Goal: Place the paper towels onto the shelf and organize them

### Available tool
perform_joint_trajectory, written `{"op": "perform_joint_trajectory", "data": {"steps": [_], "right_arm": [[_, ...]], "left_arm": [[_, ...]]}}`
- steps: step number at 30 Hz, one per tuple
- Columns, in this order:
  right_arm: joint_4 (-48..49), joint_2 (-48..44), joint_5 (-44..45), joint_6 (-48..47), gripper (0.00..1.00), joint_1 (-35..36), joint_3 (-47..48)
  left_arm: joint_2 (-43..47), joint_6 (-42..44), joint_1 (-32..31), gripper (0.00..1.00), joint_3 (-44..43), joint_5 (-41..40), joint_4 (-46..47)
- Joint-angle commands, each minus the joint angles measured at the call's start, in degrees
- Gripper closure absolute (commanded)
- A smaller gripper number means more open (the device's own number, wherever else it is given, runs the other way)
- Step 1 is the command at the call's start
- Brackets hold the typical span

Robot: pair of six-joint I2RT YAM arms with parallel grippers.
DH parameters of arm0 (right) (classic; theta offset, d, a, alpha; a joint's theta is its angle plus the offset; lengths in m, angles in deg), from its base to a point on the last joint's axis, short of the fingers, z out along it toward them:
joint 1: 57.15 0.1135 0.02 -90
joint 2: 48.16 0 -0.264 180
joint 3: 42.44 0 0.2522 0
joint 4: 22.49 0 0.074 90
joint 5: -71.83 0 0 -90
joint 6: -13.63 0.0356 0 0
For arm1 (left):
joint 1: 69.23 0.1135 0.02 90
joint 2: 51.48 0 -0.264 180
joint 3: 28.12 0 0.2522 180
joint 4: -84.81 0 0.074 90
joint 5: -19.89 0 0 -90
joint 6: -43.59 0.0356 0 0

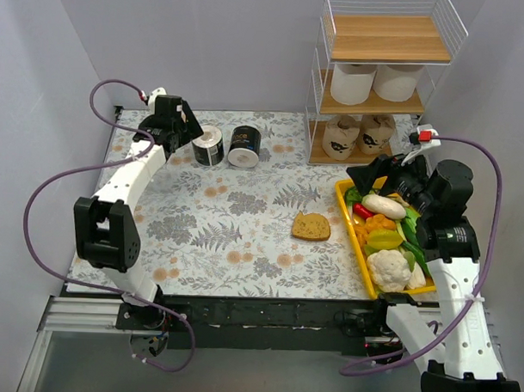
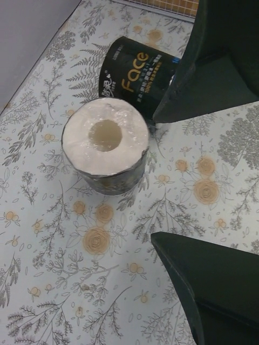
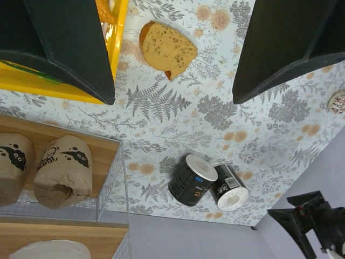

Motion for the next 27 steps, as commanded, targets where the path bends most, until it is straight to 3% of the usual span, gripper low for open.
{"op": "perform_joint_trajectory", "data": {"steps": [1, 16, 27], "right_arm": [[2.49, -0.98, -1.76, 0.62, 0.04, -0.16, 0.40], [2.49, -1.59, -1.24, -0.08, 0.04, -0.08, 0.05], [2.14, -0.45, -1.06, -0.17, 0.05, -0.08, 0.58]], "left_arm": [[-5.85, -1.25, 1.82, 0.21, -6.93, 2.51, -4.78], [-16.41, -0.03, 2.97, 0.26, -10.89, 8.05, -1.19], [-20.10, 1.91, 2.97, 0.26, -13.27, 7.18, 0.40]]}}
